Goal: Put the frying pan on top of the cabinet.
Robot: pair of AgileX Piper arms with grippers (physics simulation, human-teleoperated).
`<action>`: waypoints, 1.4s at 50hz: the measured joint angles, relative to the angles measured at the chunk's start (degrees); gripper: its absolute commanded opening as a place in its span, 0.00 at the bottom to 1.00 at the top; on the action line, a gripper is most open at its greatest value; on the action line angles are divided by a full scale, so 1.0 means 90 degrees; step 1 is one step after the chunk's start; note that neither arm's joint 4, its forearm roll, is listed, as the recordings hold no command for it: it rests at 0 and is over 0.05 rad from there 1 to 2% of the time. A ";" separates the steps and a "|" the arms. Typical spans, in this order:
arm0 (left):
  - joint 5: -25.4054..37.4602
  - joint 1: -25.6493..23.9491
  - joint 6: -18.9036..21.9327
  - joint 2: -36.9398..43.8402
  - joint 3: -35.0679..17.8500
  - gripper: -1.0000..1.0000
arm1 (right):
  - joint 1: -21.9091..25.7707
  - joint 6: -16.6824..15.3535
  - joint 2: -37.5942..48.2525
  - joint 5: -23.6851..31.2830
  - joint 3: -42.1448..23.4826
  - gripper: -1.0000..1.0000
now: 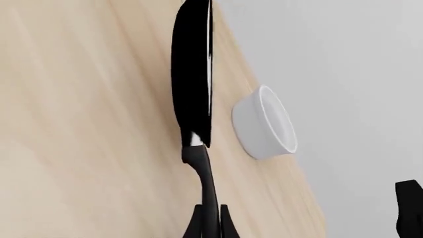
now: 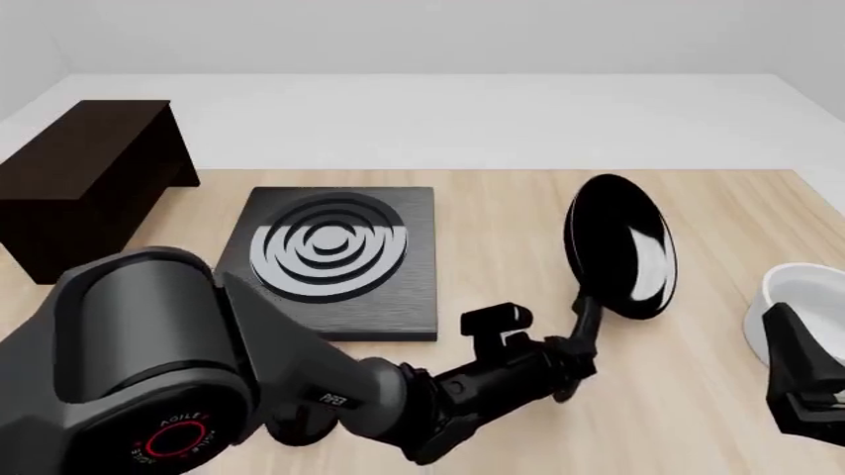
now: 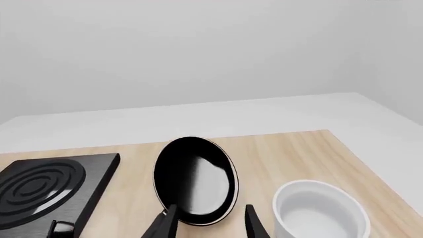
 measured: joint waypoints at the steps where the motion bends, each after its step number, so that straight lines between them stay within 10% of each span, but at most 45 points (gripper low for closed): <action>1: -0.0010 0.0020 0.0021 -0.0044 0.0037 0.00 | 0.0001 -0.0003 -0.0004 0.0005 -0.0002 1.00; 70: -0.0230 0.1726 0.0371 -0.4151 0.2407 0.00 | 0.0026 -0.0097 -0.0089 0.0058 0.0011 1.00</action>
